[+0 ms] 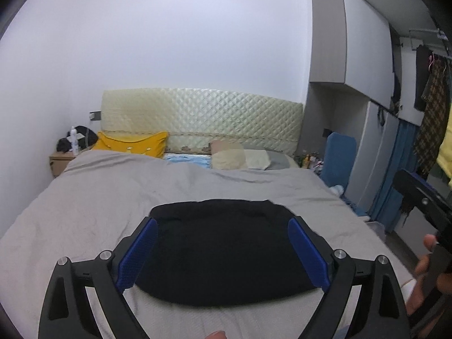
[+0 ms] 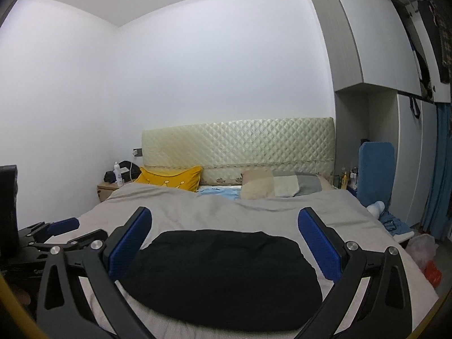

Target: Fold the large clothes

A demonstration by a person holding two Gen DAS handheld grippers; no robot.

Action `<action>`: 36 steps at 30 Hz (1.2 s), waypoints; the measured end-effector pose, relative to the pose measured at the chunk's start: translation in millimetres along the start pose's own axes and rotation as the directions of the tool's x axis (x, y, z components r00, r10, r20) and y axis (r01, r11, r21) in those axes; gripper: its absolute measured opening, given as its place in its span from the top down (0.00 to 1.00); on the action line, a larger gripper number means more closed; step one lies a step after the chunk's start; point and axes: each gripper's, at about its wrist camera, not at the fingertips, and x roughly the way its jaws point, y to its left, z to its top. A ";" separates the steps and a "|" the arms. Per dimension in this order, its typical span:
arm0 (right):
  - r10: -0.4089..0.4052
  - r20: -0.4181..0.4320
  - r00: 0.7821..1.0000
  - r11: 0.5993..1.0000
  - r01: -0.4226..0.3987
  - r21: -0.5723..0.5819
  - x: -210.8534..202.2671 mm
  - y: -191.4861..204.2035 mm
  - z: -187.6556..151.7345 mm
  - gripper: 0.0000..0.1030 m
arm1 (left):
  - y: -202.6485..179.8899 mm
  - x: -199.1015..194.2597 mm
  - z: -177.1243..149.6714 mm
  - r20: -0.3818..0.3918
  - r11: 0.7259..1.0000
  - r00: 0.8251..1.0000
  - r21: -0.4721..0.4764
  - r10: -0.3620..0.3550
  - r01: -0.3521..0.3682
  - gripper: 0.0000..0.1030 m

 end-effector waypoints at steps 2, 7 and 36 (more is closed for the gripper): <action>0.016 -0.006 1.000 1.000 -0.016 -0.003 -4.0 5.9 -3.6 0.00 | -0.6 -6.6 -4.1 0.000 1.000 1.000 0.004 0.012 -0.012 0.09; 0.037 -0.056 0.998 0.999 -0.036 0.032 -6.8 12.3 -23.2 0.00 | -2.0 -17.5 -15.6 -0.010 1.000 1.000 0.015 0.021 -0.021 0.09; -0.045 -0.241 0.970 0.995 0.066 0.078 -4.5 -6.6 -110.4 0.00 | -11.0 24.7 -80.7 -0.174 0.993 0.982 0.101 0.074 -0.057 0.09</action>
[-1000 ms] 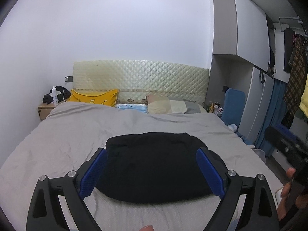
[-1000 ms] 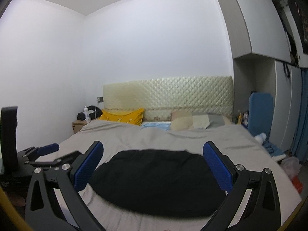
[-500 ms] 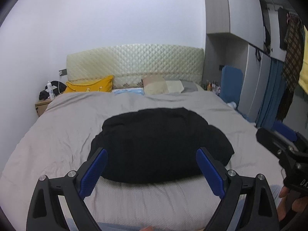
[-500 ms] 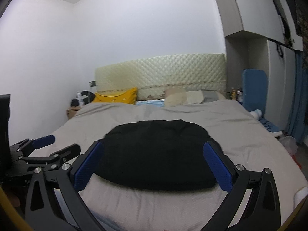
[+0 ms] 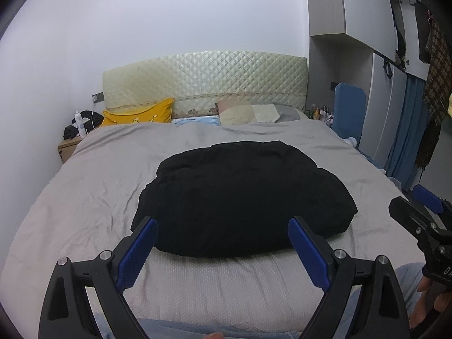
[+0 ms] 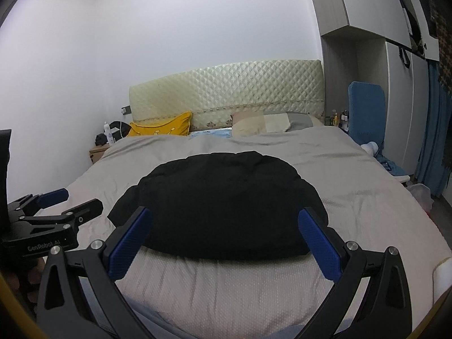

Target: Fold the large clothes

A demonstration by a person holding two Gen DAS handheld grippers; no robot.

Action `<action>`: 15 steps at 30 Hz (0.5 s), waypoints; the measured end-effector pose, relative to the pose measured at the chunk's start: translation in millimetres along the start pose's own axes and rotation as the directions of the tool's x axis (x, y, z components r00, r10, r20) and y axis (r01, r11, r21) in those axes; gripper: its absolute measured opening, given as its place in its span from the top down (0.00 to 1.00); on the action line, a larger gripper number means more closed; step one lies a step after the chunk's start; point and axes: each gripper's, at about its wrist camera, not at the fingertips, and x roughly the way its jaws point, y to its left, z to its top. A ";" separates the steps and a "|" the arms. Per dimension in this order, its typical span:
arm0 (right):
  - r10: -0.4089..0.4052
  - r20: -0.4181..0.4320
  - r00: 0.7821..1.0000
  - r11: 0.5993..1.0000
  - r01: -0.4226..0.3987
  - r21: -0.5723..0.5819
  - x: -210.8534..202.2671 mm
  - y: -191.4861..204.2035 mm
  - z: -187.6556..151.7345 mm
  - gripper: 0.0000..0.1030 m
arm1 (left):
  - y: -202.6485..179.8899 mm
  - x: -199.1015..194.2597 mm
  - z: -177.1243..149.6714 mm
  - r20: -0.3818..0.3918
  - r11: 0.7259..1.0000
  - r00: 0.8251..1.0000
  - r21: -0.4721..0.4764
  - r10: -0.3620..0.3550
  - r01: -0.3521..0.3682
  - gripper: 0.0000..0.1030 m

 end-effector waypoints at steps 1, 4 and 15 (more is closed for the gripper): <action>-0.001 0.003 1.000 1.000 0.001 -0.003 -1.3 1.4 -0.3 0.00 | 0.3 0.3 -0.1 -0.001 1.000 1.000 -0.002 0.001 -0.001 0.09; -0.009 0.005 1.000 1.000 0.009 -0.012 -2.8 4.2 -0.4 0.00 | 2.0 -1.3 -0.6 0.002 1.000 1.000 -0.009 -0.003 0.003 0.09; -0.030 -0.003 1.000 0.999 0.030 -0.041 3.1 14.0 -3.1 0.00 | 5.1 -4.4 -1.3 0.011 1.000 1.000 -0.027 0.004 -0.004 0.09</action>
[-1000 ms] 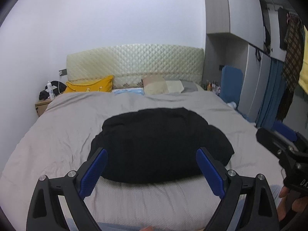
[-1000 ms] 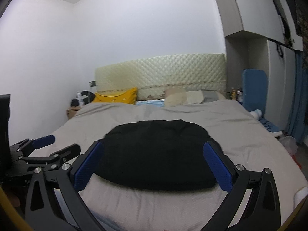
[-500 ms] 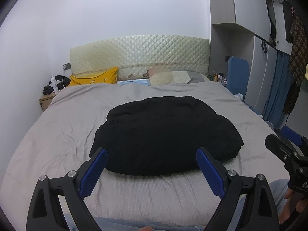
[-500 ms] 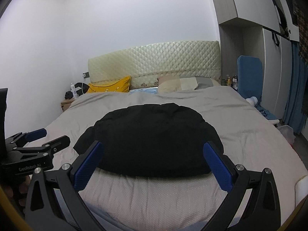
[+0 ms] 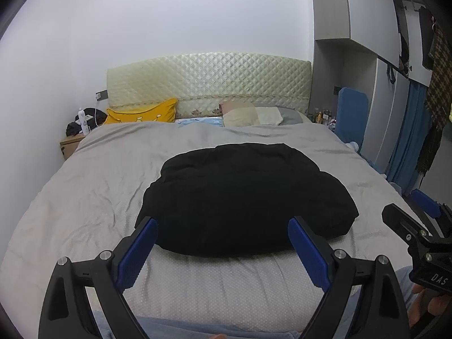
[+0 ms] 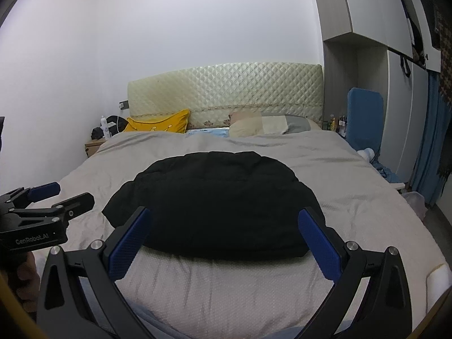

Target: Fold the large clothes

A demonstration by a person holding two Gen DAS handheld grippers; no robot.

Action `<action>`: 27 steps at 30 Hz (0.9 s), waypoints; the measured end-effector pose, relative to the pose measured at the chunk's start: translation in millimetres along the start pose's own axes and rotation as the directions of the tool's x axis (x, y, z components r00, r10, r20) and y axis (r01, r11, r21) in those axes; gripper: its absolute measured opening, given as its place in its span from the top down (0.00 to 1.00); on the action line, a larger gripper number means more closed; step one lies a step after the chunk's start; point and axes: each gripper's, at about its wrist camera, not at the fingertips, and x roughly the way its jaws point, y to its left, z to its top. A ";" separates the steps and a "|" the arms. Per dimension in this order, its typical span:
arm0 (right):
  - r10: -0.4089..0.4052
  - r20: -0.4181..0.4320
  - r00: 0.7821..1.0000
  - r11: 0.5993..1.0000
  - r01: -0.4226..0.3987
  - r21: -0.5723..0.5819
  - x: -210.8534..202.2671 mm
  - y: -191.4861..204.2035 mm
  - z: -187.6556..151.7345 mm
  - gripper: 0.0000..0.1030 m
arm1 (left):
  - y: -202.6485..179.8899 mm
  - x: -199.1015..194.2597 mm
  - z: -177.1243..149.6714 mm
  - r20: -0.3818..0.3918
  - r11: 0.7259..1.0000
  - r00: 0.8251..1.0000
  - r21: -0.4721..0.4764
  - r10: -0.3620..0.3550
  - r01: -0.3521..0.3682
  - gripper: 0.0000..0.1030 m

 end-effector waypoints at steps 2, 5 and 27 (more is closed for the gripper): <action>0.003 0.001 1.000 1.000 -0.003 -0.001 0.0 0.6 0.2 0.00 | 1.4 -0.1 0.5 -0.001 1.000 1.000 -0.004 -0.001 0.001 0.09; 0.001 0.001 1.000 1.000 -0.001 -0.003 0.1 1.1 -0.4 0.00 | 2.6 -0.2 0.3 -0.002 1.000 1.000 -0.008 -0.004 0.004 0.09; 0.000 -0.014 1.000 1.000 0.000 -0.001 5.0 -1.6 -3.2 0.00 | 6.3 -7.0 -0.2 0.017 0.999 0.999 -0.023 -0.034 0.034 0.09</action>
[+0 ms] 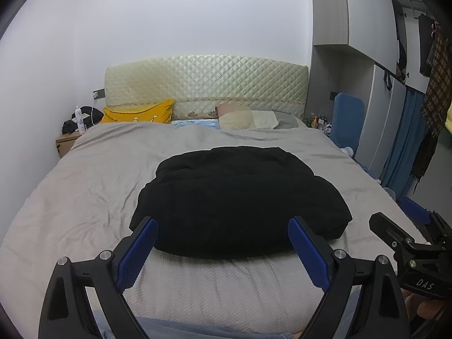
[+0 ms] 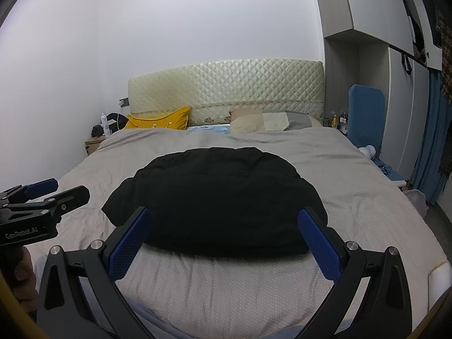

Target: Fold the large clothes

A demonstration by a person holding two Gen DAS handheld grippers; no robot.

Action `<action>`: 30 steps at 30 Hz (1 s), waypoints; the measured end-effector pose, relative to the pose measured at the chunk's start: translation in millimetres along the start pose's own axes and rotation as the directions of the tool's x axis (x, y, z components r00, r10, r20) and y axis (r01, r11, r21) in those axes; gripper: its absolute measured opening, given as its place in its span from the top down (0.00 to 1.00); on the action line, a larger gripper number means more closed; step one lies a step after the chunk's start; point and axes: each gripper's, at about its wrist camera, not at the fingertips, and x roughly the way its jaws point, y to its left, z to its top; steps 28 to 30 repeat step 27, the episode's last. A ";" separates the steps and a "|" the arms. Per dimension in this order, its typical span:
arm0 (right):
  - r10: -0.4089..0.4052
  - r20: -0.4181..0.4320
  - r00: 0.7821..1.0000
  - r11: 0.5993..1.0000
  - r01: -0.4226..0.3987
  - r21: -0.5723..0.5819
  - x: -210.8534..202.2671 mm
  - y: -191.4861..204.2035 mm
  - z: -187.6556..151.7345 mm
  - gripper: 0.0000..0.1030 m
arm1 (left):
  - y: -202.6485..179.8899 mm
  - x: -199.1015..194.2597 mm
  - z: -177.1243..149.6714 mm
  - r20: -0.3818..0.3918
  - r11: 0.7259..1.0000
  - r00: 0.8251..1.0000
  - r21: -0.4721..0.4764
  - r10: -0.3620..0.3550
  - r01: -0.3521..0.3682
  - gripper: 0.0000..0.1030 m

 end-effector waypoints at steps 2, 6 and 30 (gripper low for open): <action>-0.001 -0.002 1.000 1.000 0.001 0.000 -0.1 -0.2 0.0 0.00 | -0.3 -0.5 -0.1 0.000 1.000 1.000 0.000 -0.002 0.002 0.09; -0.006 0.000 1.000 1.000 0.006 0.005 -1.7 -0.4 -1.0 0.00 | 0.5 -0.7 0.3 0.002 1.000 1.000 0.003 -0.003 0.003 0.09; -0.014 0.015 1.000 1.000 0.014 0.004 -2.8 2.0 -4.7 0.00 | -7.9 0.2 -0.3 -0.007 1.000 1.000 0.010 -0.006 0.006 0.09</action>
